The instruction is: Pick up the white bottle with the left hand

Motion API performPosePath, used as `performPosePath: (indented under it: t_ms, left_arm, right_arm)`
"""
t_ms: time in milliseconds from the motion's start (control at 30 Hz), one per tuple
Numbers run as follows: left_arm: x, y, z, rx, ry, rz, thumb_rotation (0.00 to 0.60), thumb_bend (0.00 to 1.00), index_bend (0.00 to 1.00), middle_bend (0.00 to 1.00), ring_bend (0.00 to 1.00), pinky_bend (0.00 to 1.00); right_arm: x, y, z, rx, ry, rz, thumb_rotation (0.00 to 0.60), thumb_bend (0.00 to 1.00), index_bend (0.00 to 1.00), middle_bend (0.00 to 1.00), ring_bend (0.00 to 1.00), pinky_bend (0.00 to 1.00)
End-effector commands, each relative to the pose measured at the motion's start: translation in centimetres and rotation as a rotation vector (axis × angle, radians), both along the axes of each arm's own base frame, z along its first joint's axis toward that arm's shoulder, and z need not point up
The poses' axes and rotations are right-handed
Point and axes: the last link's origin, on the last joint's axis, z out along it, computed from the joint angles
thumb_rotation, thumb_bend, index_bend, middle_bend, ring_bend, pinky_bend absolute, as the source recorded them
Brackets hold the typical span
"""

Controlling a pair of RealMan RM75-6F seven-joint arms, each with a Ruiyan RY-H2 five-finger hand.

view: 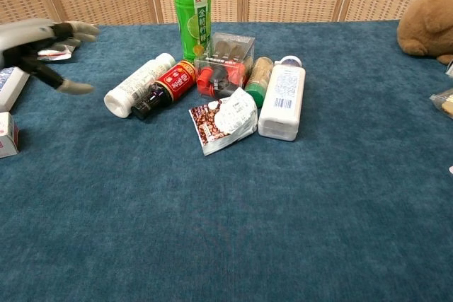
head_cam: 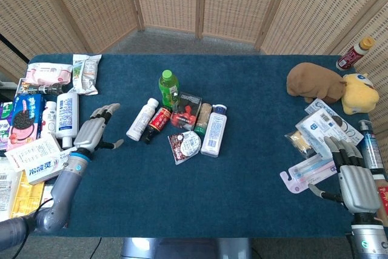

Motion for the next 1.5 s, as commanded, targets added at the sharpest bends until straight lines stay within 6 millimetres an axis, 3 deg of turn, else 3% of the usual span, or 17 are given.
performPosePath:
  t_ms: [33,467,833,1300,1433,1500]
  left_arm:
    - [1.2,1.1,-1.5,-0.026,-0.024,-0.005,0.6,0.3,0.0,0.0,0.0,0.0]
    - [0.7,4.7,-5.0,-0.068,-0.008,0.076,0.6,0.3,0.0,0.0,0.0,0.0]
    - [-1.4,5.0,-1.9,0.007,-0.051,0.136,0.6,0.29,0.0,0.0,0.0,0.0]
    - [-0.1,5.9,-4.7,-0.034,-0.053,0.117,0.6,0.3,0.0,0.0,0.0,0.0]
    - [0.1,6.0,-6.0,-0.028,-0.006,0.109,0.6,0.37,0.14,0.05,0.05,0.04]
    - [0.2,6.0,-6.3,-0.008,-0.006,0.109,0.6,0.44,0.28,0.19,0.21,0.22]
  right_arm:
    - [-0.1,0.1,0.1,0.003,-0.015,-0.005,0.553,0.08,0.0,0.0,0.0,0.0]
    - [-0.4,1.0,0.8,-0.009,-0.076,-0.017,0.552,0.08,0.0,0.0,0.0,0.0]
    - [-0.4,1.4,1.1,-0.014,-0.095,-0.014,0.552,0.08,0.0,0.0,0.0,0.0]
    - [-0.1,2.3,1.5,0.004,-0.156,-0.003,0.55,0.08,0.0,0.0,0.0,0.0]
    - [0.0,2.6,1.8,0.0,-0.164,-0.002,0.551,0.08,0.0,0.0,0.0,0.0]
    - [0.0,2.8,2.0,-0.004,-0.171,0.001,0.551,0.08,0.0,0.0,0.0,0.0]
